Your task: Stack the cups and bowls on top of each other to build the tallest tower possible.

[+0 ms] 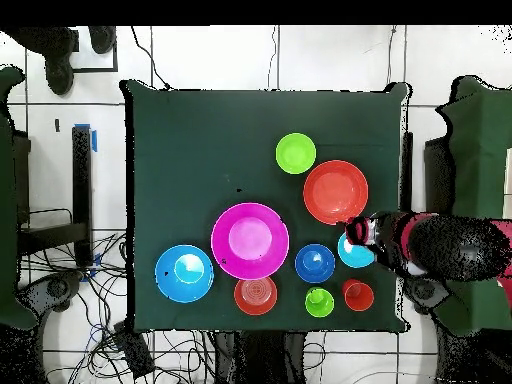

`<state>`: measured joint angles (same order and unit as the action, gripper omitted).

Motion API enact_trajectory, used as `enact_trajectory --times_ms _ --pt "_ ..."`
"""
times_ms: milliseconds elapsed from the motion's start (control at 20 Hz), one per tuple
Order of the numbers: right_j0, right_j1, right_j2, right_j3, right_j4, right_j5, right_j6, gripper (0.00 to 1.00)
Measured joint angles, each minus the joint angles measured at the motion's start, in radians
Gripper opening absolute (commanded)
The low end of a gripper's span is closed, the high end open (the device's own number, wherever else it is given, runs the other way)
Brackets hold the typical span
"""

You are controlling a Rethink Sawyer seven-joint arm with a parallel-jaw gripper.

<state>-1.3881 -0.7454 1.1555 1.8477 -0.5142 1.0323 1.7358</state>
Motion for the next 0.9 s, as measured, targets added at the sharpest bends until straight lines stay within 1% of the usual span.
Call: enact_trajectory --times_ms 200,500,600,900 --pt "0.020 0.089 -0.032 -0.055 -0.028 0.018 0.000 1.00" --pt "0.025 0.184 -0.056 -0.097 -0.055 0.021 -0.014 1.00" --pt "0.025 0.237 -0.058 -0.119 -0.070 0.020 -0.032 1.00" --pt "0.025 0.309 -0.059 -0.142 -0.094 0.020 -0.076 1.00"
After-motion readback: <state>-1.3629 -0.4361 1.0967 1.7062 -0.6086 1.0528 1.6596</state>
